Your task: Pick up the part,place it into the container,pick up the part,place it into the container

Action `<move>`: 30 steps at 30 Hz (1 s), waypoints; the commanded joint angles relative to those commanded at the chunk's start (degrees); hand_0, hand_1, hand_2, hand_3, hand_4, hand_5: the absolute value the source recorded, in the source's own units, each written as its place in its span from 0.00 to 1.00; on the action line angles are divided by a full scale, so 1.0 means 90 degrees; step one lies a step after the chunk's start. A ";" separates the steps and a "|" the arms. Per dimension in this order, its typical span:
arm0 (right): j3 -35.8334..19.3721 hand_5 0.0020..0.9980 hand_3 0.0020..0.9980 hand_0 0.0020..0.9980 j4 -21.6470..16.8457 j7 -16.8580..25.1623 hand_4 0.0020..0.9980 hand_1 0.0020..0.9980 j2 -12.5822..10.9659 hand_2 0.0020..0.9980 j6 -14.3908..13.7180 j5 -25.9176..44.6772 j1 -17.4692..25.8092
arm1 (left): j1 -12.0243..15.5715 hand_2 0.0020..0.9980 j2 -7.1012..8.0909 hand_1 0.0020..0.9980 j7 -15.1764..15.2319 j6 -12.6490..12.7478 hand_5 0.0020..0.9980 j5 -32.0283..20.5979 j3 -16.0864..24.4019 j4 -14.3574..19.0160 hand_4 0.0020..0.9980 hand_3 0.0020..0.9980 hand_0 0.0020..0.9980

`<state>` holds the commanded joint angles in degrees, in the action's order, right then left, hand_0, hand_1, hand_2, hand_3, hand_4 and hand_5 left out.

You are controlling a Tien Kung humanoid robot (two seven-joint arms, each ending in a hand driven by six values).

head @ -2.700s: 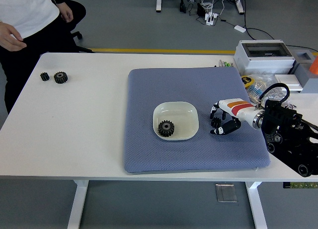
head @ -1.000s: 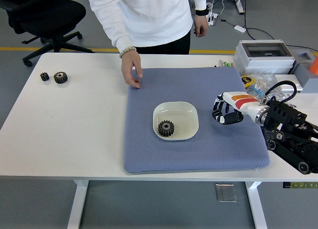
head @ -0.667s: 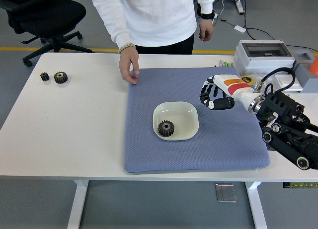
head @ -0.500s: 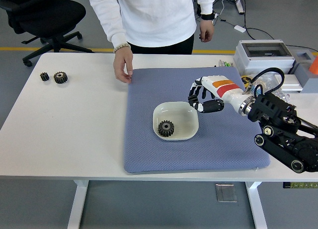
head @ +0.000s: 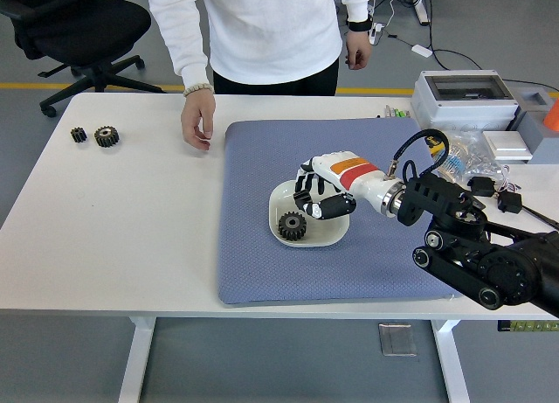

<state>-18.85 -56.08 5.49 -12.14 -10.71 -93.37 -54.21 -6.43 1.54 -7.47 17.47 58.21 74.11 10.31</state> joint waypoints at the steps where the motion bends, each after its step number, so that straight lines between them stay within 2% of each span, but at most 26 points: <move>1: 0.0008 0.17 0.53 0.23 0.0000 -0.0018 0.64 0.40 0.0011 0.52 0.0036 -0.0016 -0.0008 | 0.0000 0.66 0.0001 0.58 -0.0005 0.0000 0.57 0.0014 0.0005 0.0000 0.65 0.56 0.62; 2: 0.0011 0.17 0.53 0.23 0.0005 -0.0034 0.64 0.40 0.0018 0.52 0.0064 -0.0029 -0.0013 | 0.0001 0.66 0.0002 0.58 -0.0009 0.0000 0.57 0.0026 0.0011 0.0000 0.65 0.56 0.62; 3: 0.0012 0.21 0.65 0.21 0.0013 -0.0046 0.74 0.40 0.0023 0.56 0.0083 -0.0035 -0.0015 | 0.0000 0.65 0.0002 0.58 -0.0012 0.0000 0.57 0.0035 0.0015 0.0000 0.65 0.56 0.62; 7: 0.0022 0.21 0.65 0.21 0.0087 -0.0104 0.74 0.40 0.0028 0.56 0.0214 -0.0038 -0.0018 | -0.0002 0.65 0.0003 0.58 -0.0011 -0.0001 0.57 0.0027 0.0006 0.0000 0.65 0.56 0.62; 8: 0.0024 0.24 0.73 0.20 0.0108 -0.0112 0.79 0.41 0.0025 0.62 0.0247 -0.0041 -0.0017 | -0.0003 0.65 0.0004 0.58 -0.0009 -0.0001 0.57 0.0020 0.0002 0.0000 0.65 0.56 0.62; 13: 0.0028 0.24 0.73 0.20 0.0171 -0.0157 0.79 0.41 0.0024 0.62 0.0353 -0.0055 -0.0012 | -0.0010 0.65 -0.0002 0.58 -0.0006 0.0002 0.57 0.0016 0.0005 0.0000 0.65 0.56 0.62; 14: 0.0027 0.26 0.87 0.21 0.0177 -0.0160 0.86 0.41 0.0023 0.68 0.0368 -0.0055 -0.0011 | -0.0009 0.65 -0.0003 0.58 -0.0004 0.0001 0.57 0.0010 0.0003 0.0000 0.65 0.56 0.62; 22: -0.0152 0.28 0.86 0.20 0.0133 -0.0160 0.88 0.41 -0.0040 0.70 0.0308 -0.0081 0.0005 | -0.0009 0.66 -0.0008 0.58 -0.0009 0.0001 0.57 0.0035 0.0012 0.0000 0.65 0.56 0.62; 28: -0.0665 0.28 0.86 0.20 -0.0043 -0.0138 0.87 0.41 -0.0239 0.69 0.0189 -0.0177 0.0089 | 0.0002 0.66 -0.0009 0.58 -0.0009 -0.0001 0.57 0.0039 0.0013 0.0000 0.65 0.56 0.62; 30: -0.0892 0.28 0.86 0.20 -0.0109 -0.0127 0.87 0.41 -0.0356 0.69 0.0059 -0.0218 0.0128 | 0.0015 0.66 -0.0009 0.58 -0.0007 0.0000 0.57 0.0043 0.0027 0.0000 0.65 0.56 0.62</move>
<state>-26.88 -57.06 4.34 -15.34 -10.18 -95.33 -53.06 -6.29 1.46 -7.54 17.46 58.60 74.35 10.31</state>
